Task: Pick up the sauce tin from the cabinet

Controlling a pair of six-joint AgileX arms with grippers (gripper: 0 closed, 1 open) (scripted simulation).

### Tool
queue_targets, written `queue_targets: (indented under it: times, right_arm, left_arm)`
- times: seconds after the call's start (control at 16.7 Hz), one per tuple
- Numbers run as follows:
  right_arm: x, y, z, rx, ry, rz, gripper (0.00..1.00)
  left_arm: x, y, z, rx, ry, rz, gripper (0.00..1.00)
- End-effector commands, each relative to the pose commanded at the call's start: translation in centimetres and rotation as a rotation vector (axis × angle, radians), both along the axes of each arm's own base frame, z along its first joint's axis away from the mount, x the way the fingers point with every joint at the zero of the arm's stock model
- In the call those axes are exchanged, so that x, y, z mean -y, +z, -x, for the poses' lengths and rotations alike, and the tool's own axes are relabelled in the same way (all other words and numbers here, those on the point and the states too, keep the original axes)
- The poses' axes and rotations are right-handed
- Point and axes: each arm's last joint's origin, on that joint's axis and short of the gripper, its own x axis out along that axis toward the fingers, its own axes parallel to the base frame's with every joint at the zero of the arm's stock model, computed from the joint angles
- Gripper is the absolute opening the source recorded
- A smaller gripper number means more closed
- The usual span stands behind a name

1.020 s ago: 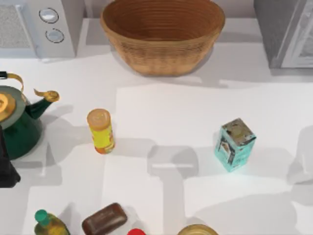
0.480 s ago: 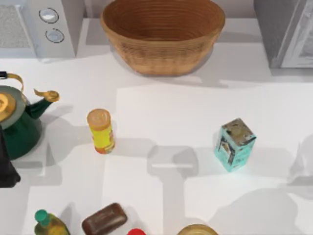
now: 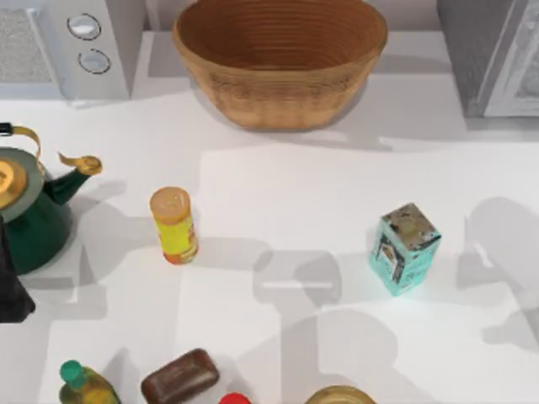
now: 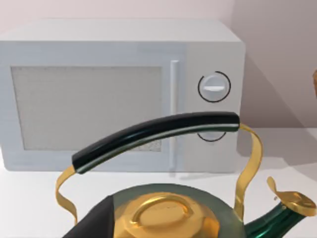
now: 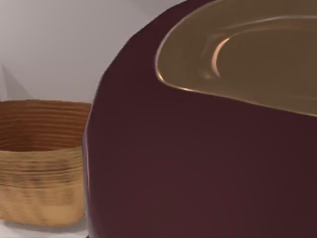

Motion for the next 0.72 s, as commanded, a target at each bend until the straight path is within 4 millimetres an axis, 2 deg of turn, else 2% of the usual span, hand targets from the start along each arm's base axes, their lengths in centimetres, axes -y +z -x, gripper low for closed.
queue_targets:
  times: [0.18,0.36,0.54,0.72]
  right_arm:
    - [-2.4,1.5,-2.7,-0.044,0.116,0.013,0.0]
    - [-5.9,1.7,-5.8,-0.104,0.235,0.038,0.0]
    - [-9.9,0.3,-8.4,-0.176,0.35,0.073,0.0]
    - [-13.8,-2.3,-10.0,-0.256,0.452,0.114,0.0]
  left_arm:
    - [0.0,0.0,0.0,0.0,0.0,0.0,1.0]
    - [0.0,0.0,0.0,0.0,0.0,0.0,1.0]
    - [0.0,0.0,0.0,0.0,0.0,0.0,1.0]
    - [0.0,0.0,0.0,0.0,0.0,0.0,1.0]
